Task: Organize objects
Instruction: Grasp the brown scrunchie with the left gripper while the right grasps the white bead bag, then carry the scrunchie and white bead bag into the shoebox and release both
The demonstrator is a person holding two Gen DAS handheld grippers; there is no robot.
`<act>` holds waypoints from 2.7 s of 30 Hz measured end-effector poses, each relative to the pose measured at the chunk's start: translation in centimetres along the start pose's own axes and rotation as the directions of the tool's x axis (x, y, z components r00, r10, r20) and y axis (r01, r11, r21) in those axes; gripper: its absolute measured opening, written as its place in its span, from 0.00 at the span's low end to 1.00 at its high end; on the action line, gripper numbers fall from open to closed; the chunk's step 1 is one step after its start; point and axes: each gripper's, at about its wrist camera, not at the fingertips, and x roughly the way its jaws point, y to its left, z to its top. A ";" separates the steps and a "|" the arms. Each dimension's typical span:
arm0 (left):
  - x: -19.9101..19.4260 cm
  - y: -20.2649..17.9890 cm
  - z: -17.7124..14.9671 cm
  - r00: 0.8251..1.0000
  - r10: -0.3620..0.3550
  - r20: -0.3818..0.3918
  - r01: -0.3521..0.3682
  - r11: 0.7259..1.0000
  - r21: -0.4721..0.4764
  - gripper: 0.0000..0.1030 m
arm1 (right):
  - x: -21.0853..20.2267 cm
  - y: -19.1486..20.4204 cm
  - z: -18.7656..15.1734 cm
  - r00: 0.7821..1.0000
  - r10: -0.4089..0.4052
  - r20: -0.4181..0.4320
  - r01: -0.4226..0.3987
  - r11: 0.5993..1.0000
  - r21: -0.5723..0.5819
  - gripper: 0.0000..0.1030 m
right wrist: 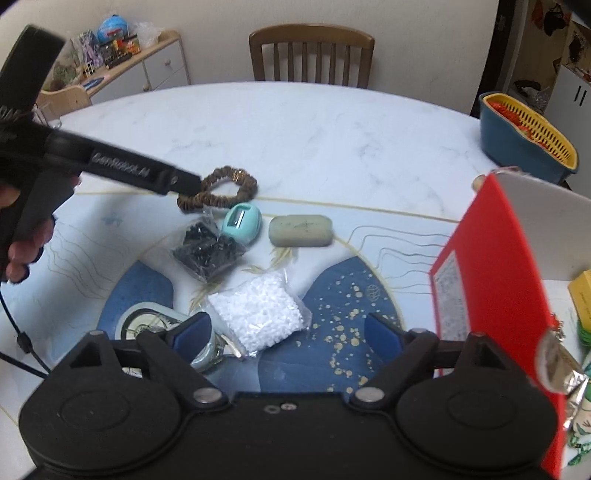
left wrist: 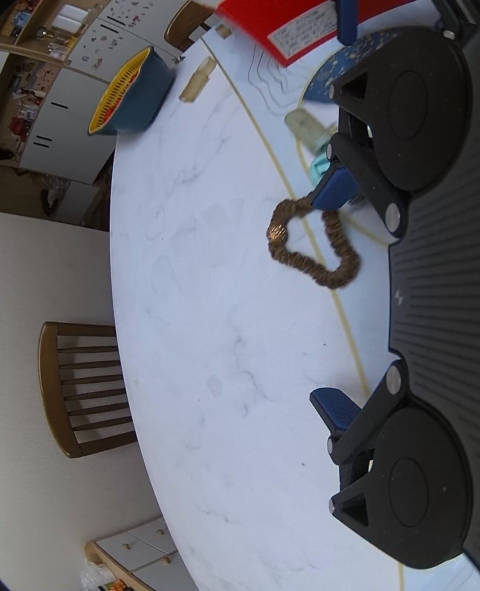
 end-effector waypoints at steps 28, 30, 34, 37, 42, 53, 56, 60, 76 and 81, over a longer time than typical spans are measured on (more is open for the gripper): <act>1.9 -2.2 -0.3 0.998 -0.053 0.024 0.049 0.988 0.144 0.12 | 2.2 0.9 0.6 1.000 0.019 -0.011 -0.020 0.996 -0.083 0.46; 1.9 -2.3 -0.3 0.998 -0.069 0.015 0.066 0.989 0.134 0.09 | 1.9 0.8 0.6 1.000 0.014 -0.003 -0.014 0.997 -0.075 0.42; 1.4 -2.4 -0.5 0.998 -0.056 0.028 0.052 0.990 0.133 0.07 | 1.2 0.3 0.5 1.000 0.001 0.015 0.000 0.998 -0.061 0.36; 0.5 -2.3 -0.4 0.997 -0.062 0.044 0.057 0.993 0.107 0.07 | 0.4 -0.1 0.2 1.000 -0.003 0.024 0.004 0.999 -0.039 0.33; -1.7 -2.5 -0.4 0.994 -0.073 0.080 0.065 0.993 0.101 0.06 | -2.0 -0.5 -0.2 0.999 0.006 0.054 -0.006 1.000 0.008 0.33; -9.1 -3.7 0.4 0.983 -0.129 0.134 0.116 0.988 0.101 0.06 | -10.3 -1.7 -1.2 0.991 0.070 0.115 -0.072 0.997 0.020 0.33; -11.3 -4.7 0.3 0.980 -0.138 0.144 0.122 0.986 0.113 0.06 | -12.4 -2.4 -1.4 0.989 0.079 0.128 -0.083 0.996 0.022 0.33; -14.0 -6.0 0.2 0.974 -0.167 0.151 0.150 0.982 0.117 0.06 | -14.6 -3.8 -1.8 0.987 0.086 0.139 -0.091 0.995 0.031 0.33; -17.6 -16.9 -0.1 0.954 -0.266 0.139 0.240 0.954 0.178 0.06 | -20.1 -13.9 -5.3 0.984 0.017 0.179 -0.033 0.995 0.089 0.33; -16.7 -21.5 0.2 0.948 -0.294 0.117 0.265 0.940 0.216 0.06 | -20.6 -17.6 -5.8 0.982 -0.025 0.189 0.005 0.994 0.106 0.33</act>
